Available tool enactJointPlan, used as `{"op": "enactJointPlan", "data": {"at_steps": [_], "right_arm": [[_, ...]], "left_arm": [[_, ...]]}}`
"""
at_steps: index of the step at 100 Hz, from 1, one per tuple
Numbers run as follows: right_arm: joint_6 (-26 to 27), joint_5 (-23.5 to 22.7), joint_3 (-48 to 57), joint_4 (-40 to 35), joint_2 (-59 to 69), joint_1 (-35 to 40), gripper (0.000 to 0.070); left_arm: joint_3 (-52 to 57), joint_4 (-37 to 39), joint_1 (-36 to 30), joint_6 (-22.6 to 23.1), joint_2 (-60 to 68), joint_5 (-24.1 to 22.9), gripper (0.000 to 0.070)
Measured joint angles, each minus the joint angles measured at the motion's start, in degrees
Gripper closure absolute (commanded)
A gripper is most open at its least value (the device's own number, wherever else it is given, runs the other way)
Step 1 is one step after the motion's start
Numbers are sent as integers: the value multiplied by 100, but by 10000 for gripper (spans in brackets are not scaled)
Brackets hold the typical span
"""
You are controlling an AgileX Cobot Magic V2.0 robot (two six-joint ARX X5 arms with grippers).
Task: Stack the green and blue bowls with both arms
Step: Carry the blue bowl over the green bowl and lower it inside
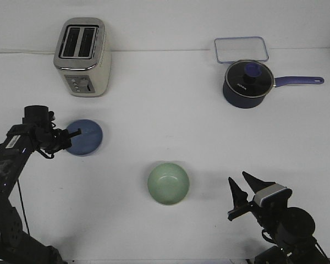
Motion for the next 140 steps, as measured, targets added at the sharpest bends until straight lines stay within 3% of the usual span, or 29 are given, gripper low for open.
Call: {"op": "enactJointPlan", "data": {"at_steps": [16, 44, 59, 77, 114, 119, 131, 135, 140], "right_arm": [[0, 0, 0, 2, 0, 0, 382], [0, 0, 0, 2, 0, 0, 382], [0, 0, 0, 2, 0, 0, 382], [0, 0, 0, 2, 0, 0, 382], [0, 0, 0, 2, 0, 0, 382], [0, 0, 0, 2, 0, 0, 382], [0, 0, 0, 2, 0, 0, 382], [0, 0, 0, 2, 0, 0, 382], [0, 0, 0, 2, 0, 0, 382]], "left_arm": [[-2, -179, -90, 81, -835, 807, 686], [2, -649, -1338, 138, -2142, 1246, 686], [2, -852, -2583, 127, -2118, 1248, 686], [2, -553, -3904, 96, -1598, 1075, 686], [2, 31, -4605, -42, -529, 944, 682], [2, 37, -4603, -52, -492, 929, 626], [2, 153, -4603, -57, -490, 920, 285], [2, 234, -4603, -55, -490, 922, 234], [2, 321, -4603, -55, -494, 922, 230]]}}
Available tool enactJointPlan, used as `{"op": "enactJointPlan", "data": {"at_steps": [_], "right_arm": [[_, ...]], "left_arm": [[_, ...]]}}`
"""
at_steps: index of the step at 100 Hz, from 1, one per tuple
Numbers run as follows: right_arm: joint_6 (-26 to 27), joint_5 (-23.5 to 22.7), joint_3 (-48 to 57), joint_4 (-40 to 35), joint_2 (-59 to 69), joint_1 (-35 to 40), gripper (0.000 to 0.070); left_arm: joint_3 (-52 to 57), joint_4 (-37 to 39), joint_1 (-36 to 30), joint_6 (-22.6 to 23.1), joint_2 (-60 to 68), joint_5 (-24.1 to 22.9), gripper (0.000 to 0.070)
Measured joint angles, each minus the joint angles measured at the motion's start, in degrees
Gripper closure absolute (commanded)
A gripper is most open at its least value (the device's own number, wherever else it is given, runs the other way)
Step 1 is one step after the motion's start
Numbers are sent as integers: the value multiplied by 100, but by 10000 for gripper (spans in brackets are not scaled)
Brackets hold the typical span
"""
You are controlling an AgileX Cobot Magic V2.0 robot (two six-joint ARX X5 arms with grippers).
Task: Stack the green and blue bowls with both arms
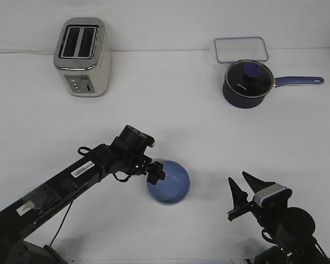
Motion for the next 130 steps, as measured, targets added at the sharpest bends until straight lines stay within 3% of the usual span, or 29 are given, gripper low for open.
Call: {"op": "enactJointPlan", "data": {"at_steps": [15, 25, 33, 44, 47, 54, 61, 66, 80, 105, 130], "right_arm": [[0, 0, 0, 0, 0, 0, 382], [0, 0, 0, 0, 0, 0, 382], [0, 7, 0, 0, 0, 0, 382], [0, 68, 0, 0, 0, 0, 382], [0, 125, 0, 0, 0, 0, 382], [0, 162, 0, 2, 0, 0, 395], [0, 243, 0, 7, 0, 0, 559], [-4, 313, 0, 11, -7, 0, 700], [-81, 647, -2, 76, -181, 0, 700], [-343, 881, -216, 675, -719, 0, 700], [-413, 1128, -264, 1032, -719, 0, 700]], "left_arm": [[2, 26, 105, 2, -264, -179, 230], [37, 39, 339, 61, -780, -837, 231], [66, 63, 614, 234, -1486, -1652, 239], [81, 72, 898, 428, -2188, -2277, 256], [87, 61, 1003, 474, -2400, -2387, 296], [90, 7, 1241, 599, -2828, -2520, 500], [22, -7, 1486, 658, -3252, -2621, 700], [-164, 63, 1657, 693, -3589, -2649, 685], [-1298, 726, 2039, 745, -4699, -2780, 685], [-4190, 2870, 2214, 798, -7169, -2791, 686], [-4625, 2850, 2229, 807, -8070, -3080, 685]]}}
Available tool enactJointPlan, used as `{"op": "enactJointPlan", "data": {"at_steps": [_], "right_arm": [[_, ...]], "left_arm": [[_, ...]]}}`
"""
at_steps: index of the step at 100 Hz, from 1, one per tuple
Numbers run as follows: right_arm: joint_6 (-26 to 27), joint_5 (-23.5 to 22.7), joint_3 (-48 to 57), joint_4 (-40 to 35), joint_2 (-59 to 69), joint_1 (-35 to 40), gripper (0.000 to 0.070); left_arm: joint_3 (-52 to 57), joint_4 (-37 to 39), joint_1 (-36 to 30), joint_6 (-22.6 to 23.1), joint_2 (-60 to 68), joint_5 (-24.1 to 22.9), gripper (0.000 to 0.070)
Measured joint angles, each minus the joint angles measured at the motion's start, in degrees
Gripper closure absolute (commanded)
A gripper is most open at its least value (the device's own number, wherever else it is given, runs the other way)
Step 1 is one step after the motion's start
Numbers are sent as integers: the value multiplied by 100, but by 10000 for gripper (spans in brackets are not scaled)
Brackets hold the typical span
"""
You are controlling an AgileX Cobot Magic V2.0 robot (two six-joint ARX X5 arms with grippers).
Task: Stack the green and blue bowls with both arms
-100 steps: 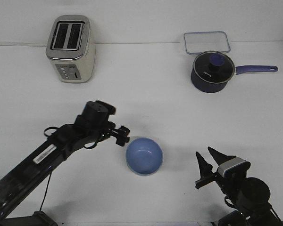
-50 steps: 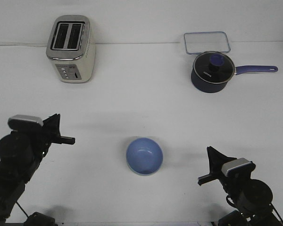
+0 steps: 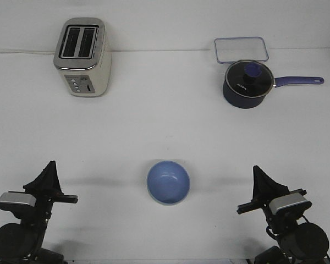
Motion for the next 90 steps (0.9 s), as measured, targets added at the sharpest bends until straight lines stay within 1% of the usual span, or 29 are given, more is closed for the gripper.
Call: {"op": "enactJointPlan", "data": {"at_steps": [65, 78, 84, 90], "right_arm": [[2, 17, 0, 11, 0, 0, 700], [0, 20, 0, 13, 0, 0, 700], [2, 17, 0, 13, 0, 0, 700], [2, 17, 0, 13, 0, 0, 700]], "left_arm": [[0, -9, 2, 42, -4, 0, 685], [-17, -13, 170, 236, -7, 17, 685], [-175, 46, 420, 291, -81, 212, 685], [-496, 170, 710, 345, -225, 595, 685]]}}
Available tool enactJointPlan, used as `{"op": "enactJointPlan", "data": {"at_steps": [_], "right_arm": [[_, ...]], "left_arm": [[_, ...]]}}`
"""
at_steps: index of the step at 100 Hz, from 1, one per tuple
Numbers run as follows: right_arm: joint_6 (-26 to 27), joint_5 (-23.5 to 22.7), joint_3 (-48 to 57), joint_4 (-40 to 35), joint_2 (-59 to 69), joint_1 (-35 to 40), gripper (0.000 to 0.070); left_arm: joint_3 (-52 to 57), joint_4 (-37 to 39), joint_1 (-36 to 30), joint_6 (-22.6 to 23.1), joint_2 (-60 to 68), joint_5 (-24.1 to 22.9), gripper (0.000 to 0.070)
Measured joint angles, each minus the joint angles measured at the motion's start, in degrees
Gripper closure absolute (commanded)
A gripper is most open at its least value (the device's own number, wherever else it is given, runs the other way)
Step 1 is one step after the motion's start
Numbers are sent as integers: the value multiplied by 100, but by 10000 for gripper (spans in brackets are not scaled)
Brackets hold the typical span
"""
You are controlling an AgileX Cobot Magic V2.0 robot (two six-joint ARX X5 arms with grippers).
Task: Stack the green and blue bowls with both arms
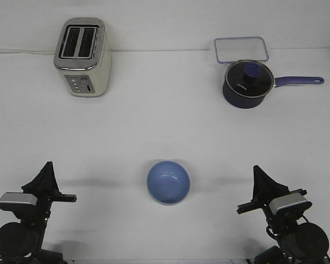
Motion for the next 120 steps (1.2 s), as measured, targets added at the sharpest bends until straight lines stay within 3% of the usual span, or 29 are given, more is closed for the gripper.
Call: {"op": "enactJointPlan", "data": {"at_steps": [14, 58, 120], "right_arm": [[0, 0, 0, 0, 0, 0, 700], [0, 7, 0, 2, 0, 0, 700], [0, 7, 0, 4, 0, 0, 700]], "left_arm": [[-879, 243, 509, 52, -409, 767, 685], [-1746, 1075, 715, 33, -761, 841, 685], [-1746, 1019, 715, 33, -756, 846, 685]]}}
